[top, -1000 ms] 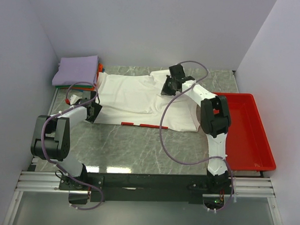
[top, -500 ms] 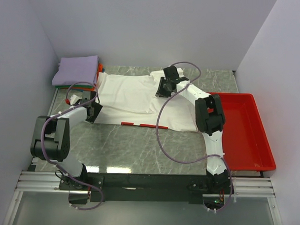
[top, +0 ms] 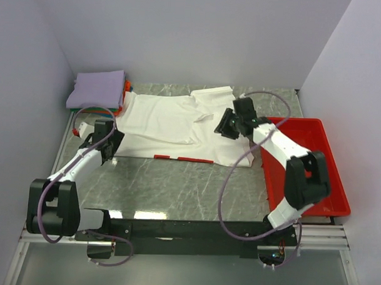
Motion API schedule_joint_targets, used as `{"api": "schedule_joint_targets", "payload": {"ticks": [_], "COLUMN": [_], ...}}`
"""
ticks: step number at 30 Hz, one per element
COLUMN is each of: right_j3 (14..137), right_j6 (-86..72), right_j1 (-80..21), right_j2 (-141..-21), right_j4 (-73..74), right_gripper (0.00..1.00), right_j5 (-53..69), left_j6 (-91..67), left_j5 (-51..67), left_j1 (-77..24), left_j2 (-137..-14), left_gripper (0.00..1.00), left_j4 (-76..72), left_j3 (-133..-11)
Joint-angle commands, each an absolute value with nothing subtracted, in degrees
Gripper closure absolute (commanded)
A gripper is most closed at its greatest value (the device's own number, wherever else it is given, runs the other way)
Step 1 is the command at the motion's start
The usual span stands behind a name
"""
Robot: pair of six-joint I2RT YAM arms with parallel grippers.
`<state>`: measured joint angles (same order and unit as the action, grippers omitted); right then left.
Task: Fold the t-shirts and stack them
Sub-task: Fold the tshirt
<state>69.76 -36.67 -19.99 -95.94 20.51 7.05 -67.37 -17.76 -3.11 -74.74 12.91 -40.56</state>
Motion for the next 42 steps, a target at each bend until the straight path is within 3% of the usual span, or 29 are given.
{"api": "schedule_joint_targets", "payload": {"ticks": [1,7,15,21,33,38,42], "right_j3": [58.6,44.1,36.7,32.3,31.0,32.1,32.7], "right_j6": [-41.0,-44.3,-46.7,-48.1,-46.5,-46.0,-45.7], "right_j1": [-20.0,-20.0,-17.8,-15.6,-9.2,-8.2,-8.1], "right_j2": [-89.7,-79.6,-72.4,-67.4,-73.6,-77.9,-78.9], "right_j4": [14.9,10.7,11.6,12.7,9.4,7.6,7.3], "right_gripper": [0.55,0.54,0.51,0.46,0.44,0.46,0.52], "right_j5": [7.5,6.7,5.7,2.6,1.2,2.1,1.9], "left_j6": [-69.4,-70.0,-67.8,-68.0,-66.6,-66.4,-66.0], "left_j5": [-20.6,-18.8,-15.2,-15.6,-16.2,-16.5,-16.5], "left_j1": [-1.5,4.6,7.7,7.8,7.7,7.7,7.7], "left_j2": [-72.6,-72.9,-76.7,-78.7,-82.5,-82.7,-83.0], "left_gripper": [0.28,0.29,0.31,0.41,0.43,0.49,0.6], "left_j4": [14.3,13.5,9.5,9.1,7.7,7.1,6.9], "left_j3": [-38.3,-35.0,-34.7,-34.7,-34.9,-34.5,-34.5]}}
